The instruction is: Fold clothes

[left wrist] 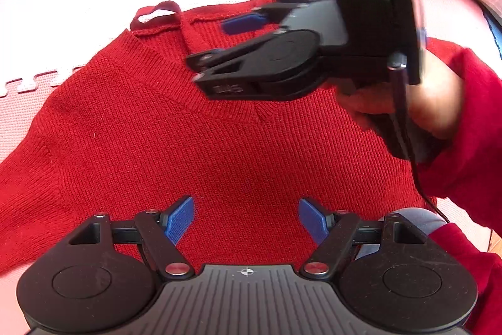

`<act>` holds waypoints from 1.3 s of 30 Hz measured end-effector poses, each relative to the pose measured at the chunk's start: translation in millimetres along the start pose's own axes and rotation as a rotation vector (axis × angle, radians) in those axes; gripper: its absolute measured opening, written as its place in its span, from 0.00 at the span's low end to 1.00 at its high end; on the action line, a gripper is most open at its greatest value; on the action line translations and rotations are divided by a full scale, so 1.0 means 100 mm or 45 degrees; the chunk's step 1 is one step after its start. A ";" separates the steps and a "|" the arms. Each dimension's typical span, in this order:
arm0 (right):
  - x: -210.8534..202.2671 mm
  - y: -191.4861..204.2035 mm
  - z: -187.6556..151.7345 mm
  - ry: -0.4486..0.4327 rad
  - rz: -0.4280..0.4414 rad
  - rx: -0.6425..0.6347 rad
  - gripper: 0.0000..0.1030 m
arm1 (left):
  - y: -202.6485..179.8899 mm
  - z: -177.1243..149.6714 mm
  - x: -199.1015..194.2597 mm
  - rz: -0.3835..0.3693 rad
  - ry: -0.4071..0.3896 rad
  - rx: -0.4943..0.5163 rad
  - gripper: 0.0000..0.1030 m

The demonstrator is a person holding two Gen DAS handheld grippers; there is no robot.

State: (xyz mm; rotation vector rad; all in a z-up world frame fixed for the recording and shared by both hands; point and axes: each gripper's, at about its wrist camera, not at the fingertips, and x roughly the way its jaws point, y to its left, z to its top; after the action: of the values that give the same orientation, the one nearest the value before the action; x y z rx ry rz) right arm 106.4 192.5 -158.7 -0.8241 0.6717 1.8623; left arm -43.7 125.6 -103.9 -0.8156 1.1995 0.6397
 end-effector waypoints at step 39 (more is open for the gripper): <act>0.80 0.37 0.51 -0.057 0.177 -0.043 0.01 | 0.55 -0.14 -0.16 -0.043 -0.017 -0.084 0.73</act>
State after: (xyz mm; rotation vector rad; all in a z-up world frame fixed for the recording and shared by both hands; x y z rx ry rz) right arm 34.5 259.2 -186.0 -0.7717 0.6859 2.0158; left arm -99.0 145.5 -102.1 -0.8837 1.1553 0.6587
